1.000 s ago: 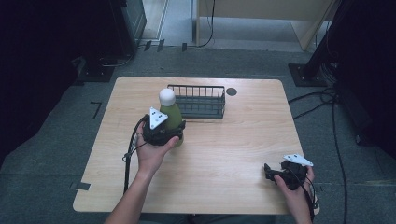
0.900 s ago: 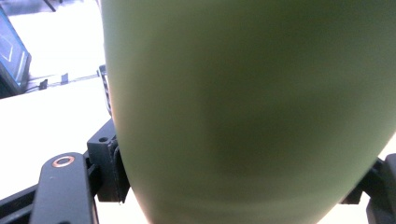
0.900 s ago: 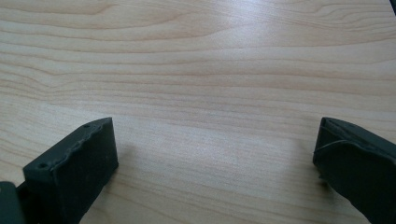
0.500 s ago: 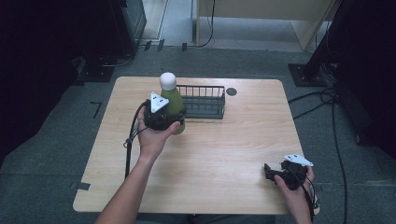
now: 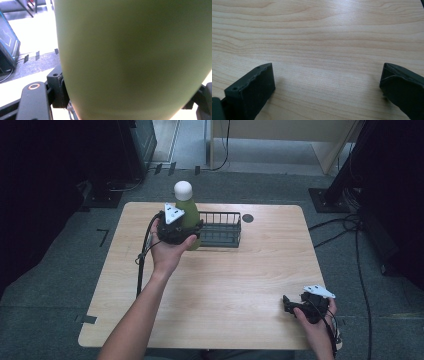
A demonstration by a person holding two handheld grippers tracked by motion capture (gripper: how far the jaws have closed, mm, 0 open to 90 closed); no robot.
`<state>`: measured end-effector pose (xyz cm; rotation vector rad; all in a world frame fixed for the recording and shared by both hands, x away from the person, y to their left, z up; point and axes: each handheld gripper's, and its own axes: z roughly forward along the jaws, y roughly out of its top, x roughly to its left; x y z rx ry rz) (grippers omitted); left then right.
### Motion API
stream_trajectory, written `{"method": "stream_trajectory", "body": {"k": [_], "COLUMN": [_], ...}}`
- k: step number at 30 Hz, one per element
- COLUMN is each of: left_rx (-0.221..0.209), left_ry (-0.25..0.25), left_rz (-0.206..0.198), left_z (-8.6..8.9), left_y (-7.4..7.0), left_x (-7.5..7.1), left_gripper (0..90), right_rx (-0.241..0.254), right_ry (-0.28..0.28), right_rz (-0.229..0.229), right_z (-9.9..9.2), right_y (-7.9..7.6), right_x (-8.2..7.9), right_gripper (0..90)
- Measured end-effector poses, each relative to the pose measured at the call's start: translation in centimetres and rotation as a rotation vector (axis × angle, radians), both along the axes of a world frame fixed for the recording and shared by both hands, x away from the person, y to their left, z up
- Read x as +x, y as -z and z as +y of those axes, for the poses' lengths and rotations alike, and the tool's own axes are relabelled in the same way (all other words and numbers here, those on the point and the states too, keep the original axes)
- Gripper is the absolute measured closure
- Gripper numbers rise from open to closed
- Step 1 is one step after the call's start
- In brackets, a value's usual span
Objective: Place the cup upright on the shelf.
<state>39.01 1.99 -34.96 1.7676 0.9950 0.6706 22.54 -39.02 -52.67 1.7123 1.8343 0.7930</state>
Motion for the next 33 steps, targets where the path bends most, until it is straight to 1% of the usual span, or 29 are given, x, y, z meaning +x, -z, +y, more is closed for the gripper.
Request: {"method": "stream_trajectory", "body": {"k": [1, 6, 7, 8, 12, 15, 20, 21, 23, 24, 26, 27, 30, 33], "left_rx": [0.000, -0.006, -0.005, -0.005, -0.018, -0.014, -0.021, -0.022, -0.032, -0.032, -0.029, -0.029, -0.023, -0.029], "left_ry": [0.000, -0.005, -0.013, -0.013, -0.024, -0.029, -0.038, -0.048, -0.058, -0.058, -0.068, -0.068, -0.077, -0.081], "left_rz": [0.000, -0.003, -0.007, -0.007, -0.013, -0.024, -0.020, -0.021, -0.020, -0.020, -0.024, -0.024, -0.032, -0.025], "left_z": [0.0, -0.4, -0.5, -0.5, -0.6, -0.9, -1.0, -1.0, -1.0, -1.0, -1.0, -1.0, -1.1, -1.3], "left_y": [0.0, -0.7, -0.8, -0.8, -0.8, -1.1, -1.2, -1.3, -1.3, -1.3, -1.3, -1.3, -1.1, -0.7], "left_x": [0.0, 1.2, 1.8, 1.8, 2.9, 3.8, 4.7, 5.2, 5.7, 5.7, 6.5, 6.5, 7.2, 7.7], "left_gripper": [21.0, 21.0, 21.0, 21.0, 21.0, 21.0, 21.0, 21.0, 21.0, 21.0, 21.0, 21.0, 21.0, 21.0], "right_rx": [0.000, 0.000, -0.001, -0.001, 0.000, -0.001, -0.001, -0.001, -0.001, -0.001, 0.000, 0.000, 0.000, 0.000], "right_ry": [0.000, 0.000, 0.000, 0.000, 0.000, 0.000, 0.000, -0.001, 0.000, 0.000, 0.000, 0.000, 0.000, 0.000], "right_rz": [0.000, 0.000, 0.000, 0.000, 0.000, 0.000, 0.000, 0.000, 0.000, 0.000, 0.000, 0.000, 0.000, 0.000], "right_z": [0.0, 0.0, 0.0, 0.0, 0.0, 0.0, 0.0, 0.0, 0.0, 0.0, 0.0, 0.0, 0.0, 0.0], "right_y": [0.0, 0.0, 0.0, 0.0, 0.0, 0.0, 0.0, 0.0, 0.0, 0.0, 0.0, 0.0, 0.0, 0.0], "right_x": [0.0, 0.0, 0.0, 0.0, 0.0, 0.0, 0.0, 0.0, 0.0, 0.0, 0.0, 0.0, 0.0, 0.0], "right_gripper": [0.0, 0.0, 0.0, 0.0, 0.0, 0.0, 0.0, 0.0, 0.0, 0.0, 0.0, 0.0, 0.0, 0.0]}}
